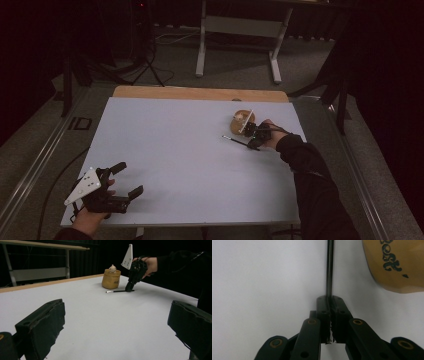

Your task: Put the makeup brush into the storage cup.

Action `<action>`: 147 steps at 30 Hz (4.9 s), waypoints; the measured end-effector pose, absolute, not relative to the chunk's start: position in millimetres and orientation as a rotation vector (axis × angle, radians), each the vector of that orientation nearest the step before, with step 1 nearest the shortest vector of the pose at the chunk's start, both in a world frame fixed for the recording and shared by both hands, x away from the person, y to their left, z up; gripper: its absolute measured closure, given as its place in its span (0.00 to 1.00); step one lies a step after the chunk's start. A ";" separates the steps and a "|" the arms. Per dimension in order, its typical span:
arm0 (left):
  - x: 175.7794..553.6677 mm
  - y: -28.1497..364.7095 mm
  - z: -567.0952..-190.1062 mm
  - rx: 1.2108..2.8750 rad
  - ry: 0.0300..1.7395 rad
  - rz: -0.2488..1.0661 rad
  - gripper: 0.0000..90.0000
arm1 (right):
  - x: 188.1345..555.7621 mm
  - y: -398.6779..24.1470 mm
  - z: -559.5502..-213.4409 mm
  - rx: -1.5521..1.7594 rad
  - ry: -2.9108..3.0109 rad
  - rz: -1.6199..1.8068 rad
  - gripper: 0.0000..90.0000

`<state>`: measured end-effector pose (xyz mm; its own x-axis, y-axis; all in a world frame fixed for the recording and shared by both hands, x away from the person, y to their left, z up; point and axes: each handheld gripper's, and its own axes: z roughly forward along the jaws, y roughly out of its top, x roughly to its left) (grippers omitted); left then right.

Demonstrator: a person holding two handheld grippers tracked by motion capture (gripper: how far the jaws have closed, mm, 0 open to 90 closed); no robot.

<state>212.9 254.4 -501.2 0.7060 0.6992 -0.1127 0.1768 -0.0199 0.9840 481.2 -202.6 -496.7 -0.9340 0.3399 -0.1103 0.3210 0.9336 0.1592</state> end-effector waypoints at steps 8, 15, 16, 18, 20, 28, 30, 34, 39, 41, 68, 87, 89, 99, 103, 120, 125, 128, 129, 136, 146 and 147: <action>213.4 254.6 -501.3 1.566 0.739 0.482 0.02 | 477.1 -201.3 -487.6 0.574 2.946 0.285 0.95; 212.9 254.3 -500.7 1.567 0.739 0.486 0.02 | 471.2 -199.0 -477.6 0.590 2.938 0.340 0.95; 212.9 254.3 -500.7 1.567 0.739 0.485 0.02 | 470.4 -199.2 -476.7 0.591 2.936 0.351 0.95; 213.0 254.1 -500.6 1.569 0.739 0.488 0.02 | 468.5 -200.3 -474.3 0.599 2.938 0.370 0.95; 213.0 253.7 -500.6 1.571 0.739 0.487 0.02 | 465.1 -200.8 -473.3 0.591 2.941 0.393 0.95; 213.5 252.0 -500.9 1.567 0.738 0.469 0.02 | 451.6 -202.8 -469.5 0.594 2.958 0.407 0.95; 213.9 251.5 -500.9 1.569 0.739 0.465 0.02 | 448.2 -203.3 -469.0 0.588 2.964 0.407 0.95; 214.0 249.2 -500.3 1.574 0.733 0.463 0.02 | 439.7 -203.5 -466.6 0.587 2.966 0.422 0.95; 214.6 245.9 -500.2 1.580 0.734 0.458 0.02 | 430.2 -203.8 -464.7 0.569 2.970 0.424 0.95; 215.3 244.9 -500.3 1.587 0.733 0.458 0.02 | 425.8 -203.8 -464.5 0.565 2.971 0.433 0.95; 232.5 199.1 -488.1 1.720 0.665 0.306 0.02 | 394.4 -195.4 -457.5 0.515 3.034 0.501 0.95; 259.3 160.1 -487.5 1.784 0.601 0.251 0.02 | 377.8 -188.3 -447.6 0.446 3.049 0.552 0.95; 262.2 155.8 -487.0 1.798 0.581 0.250 0.02 | 377.2 -187.3 -448.3 0.442 3.055 0.556 0.95; 274.1 131.1 -476.4 1.865 0.484 0.242 0.06 | 374.9 -182.7 -449.8 0.433 3.080 0.566 0.95; 279.2 123.4 -475.0 1.864 0.479 0.245 0.06 | 373.6 -182.6 -449.1 0.426 3.080 0.579 0.95; 293.0 93.3 -488.7 1.910 0.501 0.250 0.12 | 366.2 -179.2 -443.3 0.388 3.092 0.609 0.95; 297.0 91.3 -495.0 1.963 0.512 0.284 0.13 | 363.9 -178.4 -442.8 0.371 3.097 0.594 0.95; 301.7 91.6 -495.9 1.958 0.517 0.262 0.16 | 363.2 -177.6 -442.2 0.374 3.104 0.616 0.95; 303.5 91.5 -496.6 1.956 0.526 0.257 0.16 | 362.9 -177.1 -441.8 0.369 3.107 0.620 0.95; 314.4 91.0 -505.3 1.944 0.580 0.224 0.18 | 360.8 -173.4 -434.0 0.344 3.097 0.655 0.95; 315.0 82.3 -490.3 2.061 0.408 0.310 0.19 | 359.1 -170.2 -441.9 0.328 3.128 0.618 0.95; 314.8 81.2 -487.2 2.077 0.386 0.329 0.21 | 359.0 -170.0 -442.0 0.332 3.131 0.621 0.95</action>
<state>314.8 81.2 -487.2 0.9137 0.3990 0.0774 0.1398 -0.4873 0.8620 359.0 -170.0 -442.0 -0.9763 0.1887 0.1061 0.2150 0.9038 0.3701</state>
